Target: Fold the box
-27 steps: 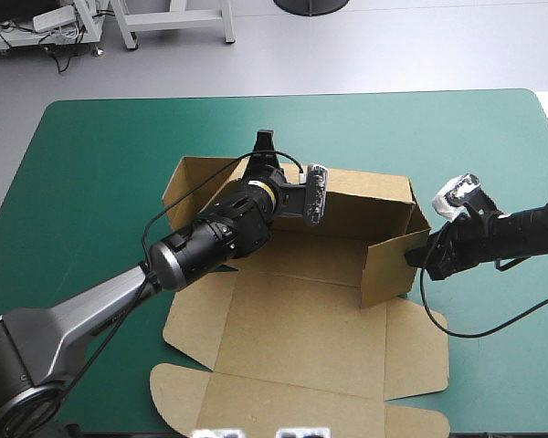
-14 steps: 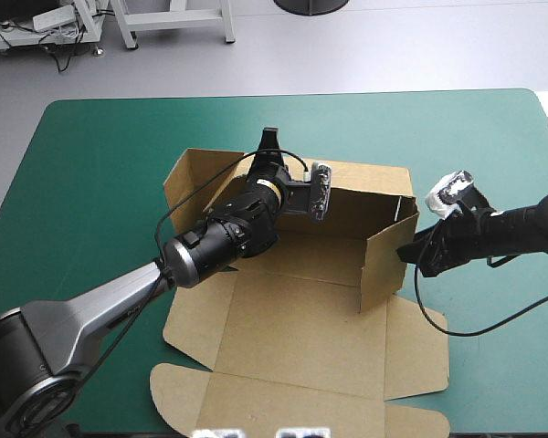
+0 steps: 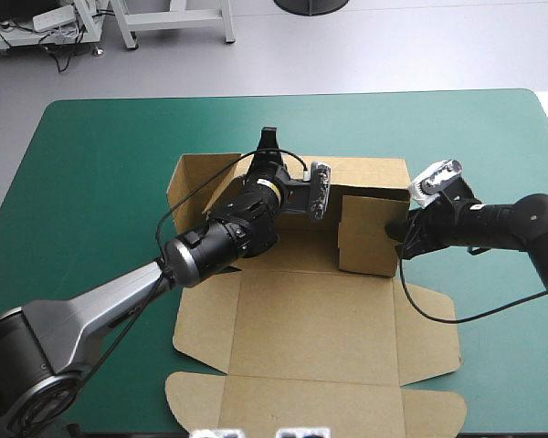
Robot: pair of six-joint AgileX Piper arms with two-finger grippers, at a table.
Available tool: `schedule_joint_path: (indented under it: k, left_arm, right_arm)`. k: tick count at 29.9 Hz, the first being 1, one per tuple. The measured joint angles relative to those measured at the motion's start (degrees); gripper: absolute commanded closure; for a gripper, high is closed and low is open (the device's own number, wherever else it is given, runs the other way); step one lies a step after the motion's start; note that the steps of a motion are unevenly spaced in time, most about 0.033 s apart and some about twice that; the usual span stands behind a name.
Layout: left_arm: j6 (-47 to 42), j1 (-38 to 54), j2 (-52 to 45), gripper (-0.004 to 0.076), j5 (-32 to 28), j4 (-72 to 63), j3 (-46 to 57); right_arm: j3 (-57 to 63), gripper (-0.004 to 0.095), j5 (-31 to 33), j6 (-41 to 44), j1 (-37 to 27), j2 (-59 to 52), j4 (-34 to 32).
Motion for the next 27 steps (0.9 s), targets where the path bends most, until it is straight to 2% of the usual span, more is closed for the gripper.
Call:
schedule_joint_path:
  k: [2, 5, 11, 19, 22, 27]
  left_arm:
    - [0.01, 0.00, 0.00, 0.0734, 0.02, 0.01, 0.00]
    - [-0.06, 0.00, 0.00, 0.0734, -0.10, 0.01, 0.00]
    - [-1.36, 0.00, 0.00, 0.0734, -0.64, 0.01, 0.00]
    - [-1.63, 0.00, 0.00, 0.0724, -0.55, -0.18, 0.00]
    - [-1.89, 0.00, 0.00, 0.0650, -0.55, 0.02, 0.00]
    - [-1.94, 0.00, 0.40, 0.0393, -0.76, 0.27, 0.06]
  right_arm:
    - [1.74, 0.0503, -3.34, 0.13, 0.28, 0.00, 1.27]
    - [4.74, 0.0612, -7.85, 0.18, 0.36, 0.00, 4.21]
    - [7.82, 0.0925, -12.88, -2.49, 0.53, 0.00, 10.59]
    - [8.13, 0.0912, -15.29, -3.59, 0.53, 0.00, 11.91]
    - [8.13, 0.0911, -15.31, -3.75, 0.53, 0.00, 11.96]
    - [8.19, 0.0911, -15.31, -3.69, 0.53, 0.00, 12.01]
